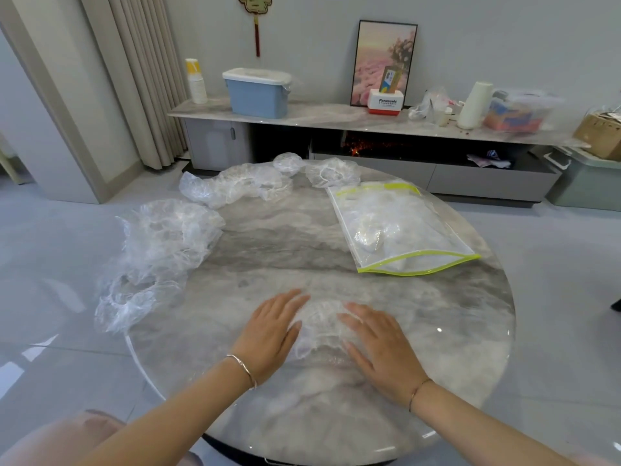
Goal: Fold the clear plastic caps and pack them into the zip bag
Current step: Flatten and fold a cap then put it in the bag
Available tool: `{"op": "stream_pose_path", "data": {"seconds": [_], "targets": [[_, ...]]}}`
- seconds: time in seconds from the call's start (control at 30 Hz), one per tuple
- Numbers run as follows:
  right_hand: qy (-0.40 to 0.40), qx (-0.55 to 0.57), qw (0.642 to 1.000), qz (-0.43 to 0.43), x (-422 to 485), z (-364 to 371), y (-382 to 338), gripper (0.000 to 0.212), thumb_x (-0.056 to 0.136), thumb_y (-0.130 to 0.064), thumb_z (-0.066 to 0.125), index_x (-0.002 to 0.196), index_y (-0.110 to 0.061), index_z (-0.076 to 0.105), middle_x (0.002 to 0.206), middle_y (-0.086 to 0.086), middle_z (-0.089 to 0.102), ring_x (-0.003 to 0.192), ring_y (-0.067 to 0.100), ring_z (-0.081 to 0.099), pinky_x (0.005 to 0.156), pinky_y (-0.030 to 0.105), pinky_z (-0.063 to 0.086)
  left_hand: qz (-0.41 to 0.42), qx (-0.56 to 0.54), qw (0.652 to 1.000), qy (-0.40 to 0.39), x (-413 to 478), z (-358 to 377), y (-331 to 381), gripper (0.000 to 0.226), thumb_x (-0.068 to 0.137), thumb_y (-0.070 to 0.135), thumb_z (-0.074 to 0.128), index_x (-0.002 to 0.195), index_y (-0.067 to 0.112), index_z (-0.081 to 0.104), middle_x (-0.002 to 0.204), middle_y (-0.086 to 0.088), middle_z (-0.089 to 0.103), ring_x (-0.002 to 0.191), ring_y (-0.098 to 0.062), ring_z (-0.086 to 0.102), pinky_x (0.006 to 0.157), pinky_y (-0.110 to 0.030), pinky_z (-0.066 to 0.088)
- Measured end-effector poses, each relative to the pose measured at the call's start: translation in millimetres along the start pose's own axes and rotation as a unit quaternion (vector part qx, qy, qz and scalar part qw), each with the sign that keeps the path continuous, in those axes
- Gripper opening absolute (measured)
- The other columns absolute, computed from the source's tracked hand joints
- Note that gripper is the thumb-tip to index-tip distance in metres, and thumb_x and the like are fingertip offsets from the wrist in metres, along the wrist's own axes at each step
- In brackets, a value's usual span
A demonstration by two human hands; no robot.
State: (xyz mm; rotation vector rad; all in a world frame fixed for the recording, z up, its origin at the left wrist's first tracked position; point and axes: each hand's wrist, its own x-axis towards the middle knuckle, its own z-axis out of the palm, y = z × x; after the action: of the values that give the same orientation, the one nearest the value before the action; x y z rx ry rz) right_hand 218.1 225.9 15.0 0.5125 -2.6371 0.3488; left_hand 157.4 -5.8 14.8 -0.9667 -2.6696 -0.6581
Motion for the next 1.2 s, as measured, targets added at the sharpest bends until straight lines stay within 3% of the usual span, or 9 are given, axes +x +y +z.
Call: {"op": "stream_pose_path", "data": {"seconds": [0.13,0.27,0.43,0.57,0.7,0.9,1.03,1.13,1.2], "targets": [[-0.113,-0.053,0.992,-0.023,-13,27,-5,0.056,0.101,-0.049,0.017,0.146,-0.020,0.034,0.155,-0.003,0.027,0.142,0.013,0.020,0.112,0.033,0.012,0.072,0.130,0.986,-0.080,-14,22,-10,0.050,0.102,0.036,0.009,0.149,0.020,0.020,0.149,0.002,0.035,0.134,-0.018,0.039,0.109,-0.031,0.020],[-0.197,-0.093,0.976,-0.003,-24,37,4,0.057,0.101,-0.051,0.014,0.146,-0.023,0.035,0.151,-0.005,0.036,0.139,0.012,0.027,0.109,0.034,0.017,0.017,0.105,0.979,-0.174,-22,29,-11,0.053,0.101,0.036,0.005,0.150,0.018,0.003,0.137,0.008,0.051,0.121,-0.011,0.054,0.095,-0.027,0.045],[-0.229,-0.053,0.972,0.021,-24,35,3,0.057,0.100,-0.053,0.016,0.146,-0.024,0.032,0.148,-0.007,0.039,0.136,0.012,0.037,0.111,0.031,0.011,-0.030,0.111,0.965,-0.237,-18,26,-6,0.057,0.101,0.036,0.001,0.137,0.022,0.043,0.133,0.007,0.055,0.117,-0.012,0.058,0.090,-0.029,0.049],[-0.210,-0.060,0.976,0.011,-20,33,3,0.056,0.100,-0.052,0.015,0.142,-0.024,0.039,0.145,-0.008,0.045,0.133,0.010,0.042,0.111,0.032,0.013,0.008,0.129,0.956,-0.262,-12,14,10,0.097,0.071,0.063,-0.033,0.150,0.023,0.007,0.158,0.003,0.010,0.144,-0.020,0.015,0.116,-0.032,0.012],[-0.115,-0.058,0.988,-0.087,-11,29,4,0.053,0.092,-0.047,0.038,0.139,-0.023,0.043,0.143,-0.006,0.047,0.132,0.011,0.042,0.109,0.036,0.020,-0.066,0.114,0.955,-0.265,1,-2,27,0.062,0.094,0.051,0.008,0.136,0.021,0.041,0.135,-0.002,0.043,0.118,-0.022,0.047,0.092,-0.032,0.040],[-0.079,-0.058,0.964,-0.248,-16,31,7,0.033,0.091,-0.029,0.051,0.123,-0.024,0.059,0.122,-0.006,0.062,0.117,0.013,0.053,0.106,0.033,0.034,-0.095,0.087,0.957,-0.262,5,-11,30,0.029,0.098,0.034,0.041,0.122,0.029,0.057,0.119,0.003,0.055,0.112,-0.016,0.051,0.086,-0.026,0.040],[-0.077,-0.026,0.969,-0.233,-19,36,10,0.031,0.088,-0.022,0.056,0.119,-0.022,0.062,0.121,-0.005,0.064,0.112,0.011,0.056,0.104,0.026,0.038,0.048,0.127,0.980,-0.146,8,-7,20,0.041,0.056,0.024,0.085,0.091,0.038,0.070,0.094,0.014,0.062,0.083,-0.009,0.058,0.069,-0.018,0.044],[-0.095,0.011,0.980,-0.177,-17,30,7,0.024,0.087,-0.026,0.057,0.109,-0.026,0.069,0.117,-0.010,0.066,0.104,0.007,0.061,0.091,0.021,0.049,0.095,0.099,0.973,-0.188,4,1,10,0.068,0.041,0.009,0.079,0.097,0.044,0.069,0.094,0.026,0.067,0.088,-0.005,0.062,0.079,-0.017,0.047],[-0.110,0.107,0.986,-0.063,-18,21,-1,0.026,0.093,-0.035,0.048,0.103,-0.029,0.071,0.112,-0.017,0.067,0.100,0.000,0.062,0.083,0.016,0.050,0.097,0.073,0.971,-0.203,-1,-3,13,0.053,0.057,0.017,0.062,0.103,0.043,0.068,0.098,0.027,0.067,0.095,-0.006,0.062,0.087,-0.017,0.046]]}}
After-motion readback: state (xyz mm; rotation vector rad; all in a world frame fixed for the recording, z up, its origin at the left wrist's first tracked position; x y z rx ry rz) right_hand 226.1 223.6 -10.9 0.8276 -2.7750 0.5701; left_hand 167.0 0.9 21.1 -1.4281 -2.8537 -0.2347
